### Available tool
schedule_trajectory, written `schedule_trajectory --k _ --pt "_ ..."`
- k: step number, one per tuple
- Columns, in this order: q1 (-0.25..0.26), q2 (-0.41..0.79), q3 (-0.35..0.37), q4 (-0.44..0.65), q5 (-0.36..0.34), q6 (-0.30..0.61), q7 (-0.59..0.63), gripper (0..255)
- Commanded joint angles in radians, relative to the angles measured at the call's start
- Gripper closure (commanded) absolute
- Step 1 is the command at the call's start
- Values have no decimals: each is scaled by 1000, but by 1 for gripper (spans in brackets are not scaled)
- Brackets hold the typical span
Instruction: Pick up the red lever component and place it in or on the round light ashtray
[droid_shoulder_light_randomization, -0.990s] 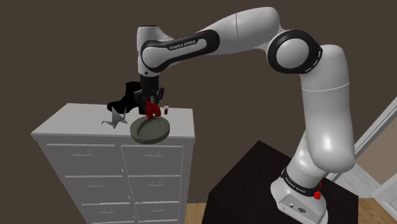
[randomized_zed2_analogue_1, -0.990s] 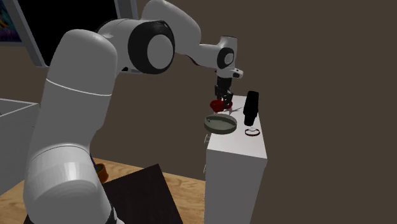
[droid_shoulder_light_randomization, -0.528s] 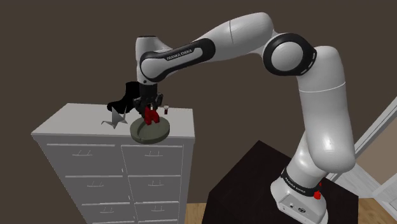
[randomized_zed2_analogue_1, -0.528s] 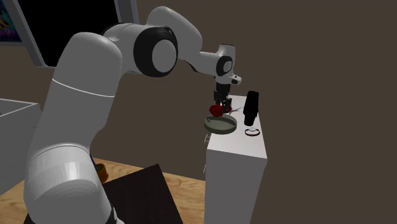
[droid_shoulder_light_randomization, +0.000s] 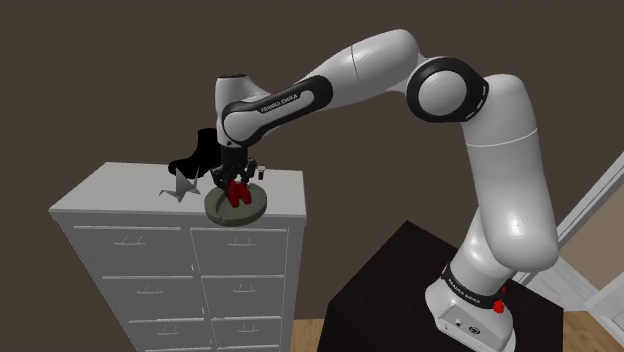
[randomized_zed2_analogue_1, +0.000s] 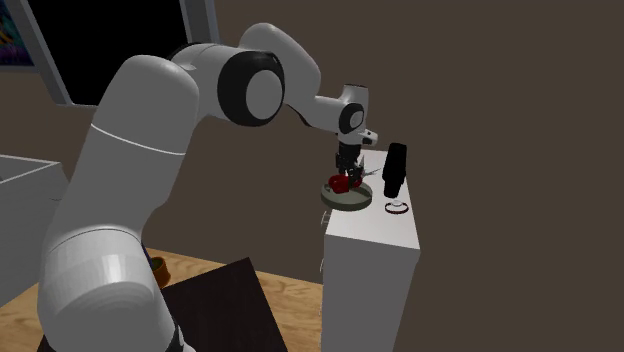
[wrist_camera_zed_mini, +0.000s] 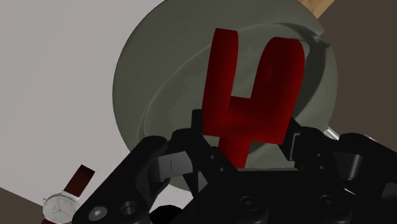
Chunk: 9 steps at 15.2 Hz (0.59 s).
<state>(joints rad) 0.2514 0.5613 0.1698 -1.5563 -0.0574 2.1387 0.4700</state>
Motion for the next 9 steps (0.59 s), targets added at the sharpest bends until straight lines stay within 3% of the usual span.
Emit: schedule_trajectory --k 1,7,8,9 --pt "0 7 -1 -4 -1 11 -1 255" --pt "0 7 -1 -4 -1 11 -1 255" --pt "-1 7 -1 -4 -1 11 -1 0" --pt "-1 7 -1 -5 -1 12 -1 0"
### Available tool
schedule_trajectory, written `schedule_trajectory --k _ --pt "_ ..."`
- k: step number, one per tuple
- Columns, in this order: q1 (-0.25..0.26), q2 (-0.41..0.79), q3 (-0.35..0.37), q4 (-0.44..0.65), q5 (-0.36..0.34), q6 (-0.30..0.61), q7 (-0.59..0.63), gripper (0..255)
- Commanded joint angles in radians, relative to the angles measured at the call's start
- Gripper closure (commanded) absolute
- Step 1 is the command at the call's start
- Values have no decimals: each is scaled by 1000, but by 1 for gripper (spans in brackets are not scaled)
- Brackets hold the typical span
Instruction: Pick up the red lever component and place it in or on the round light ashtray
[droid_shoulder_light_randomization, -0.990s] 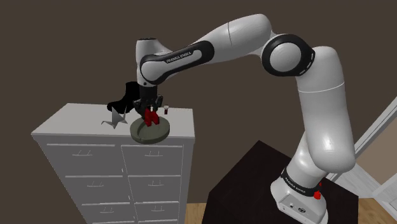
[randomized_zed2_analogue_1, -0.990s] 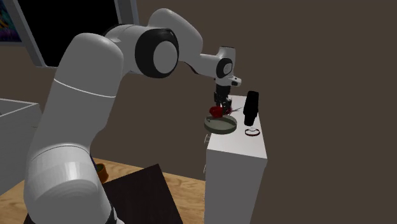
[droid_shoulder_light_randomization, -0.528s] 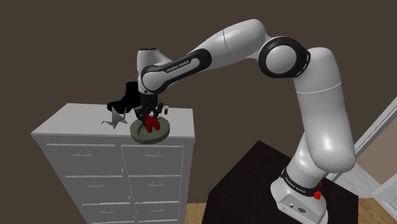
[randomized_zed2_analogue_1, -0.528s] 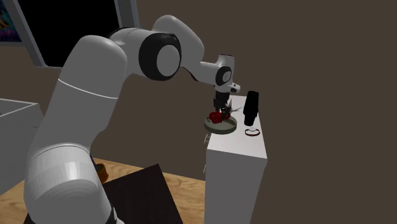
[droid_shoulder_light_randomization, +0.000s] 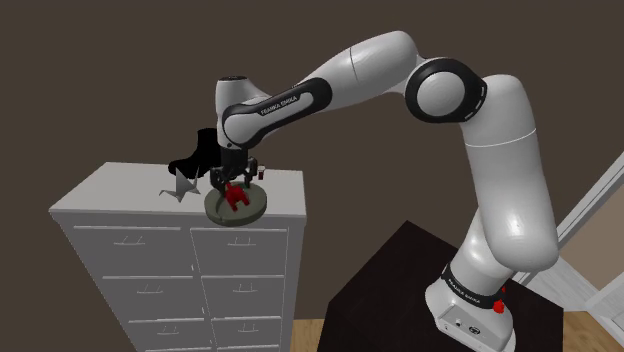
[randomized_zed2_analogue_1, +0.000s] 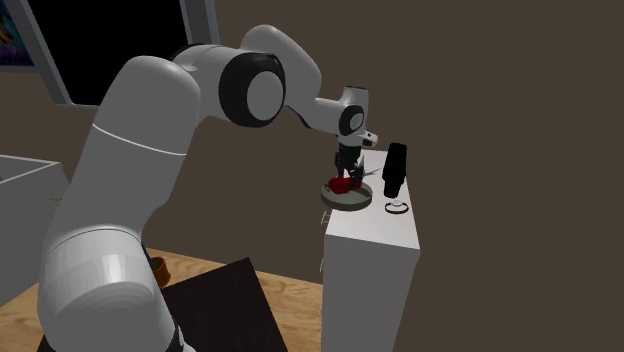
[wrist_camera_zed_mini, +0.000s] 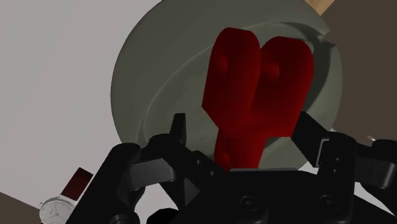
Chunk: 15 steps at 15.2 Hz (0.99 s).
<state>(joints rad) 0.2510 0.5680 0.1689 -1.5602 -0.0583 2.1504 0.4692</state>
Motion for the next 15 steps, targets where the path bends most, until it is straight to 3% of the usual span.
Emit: schedule_trajectory --k 1,4,8,15 --pt "0 0 0 0 0 0 0 0" --pt "0 0 0 0 0 -1 0 0" --pt "-6 -55 5 45 9 -99 -6 0" --pt "-6 -55 5 45 9 -99 -6 0"
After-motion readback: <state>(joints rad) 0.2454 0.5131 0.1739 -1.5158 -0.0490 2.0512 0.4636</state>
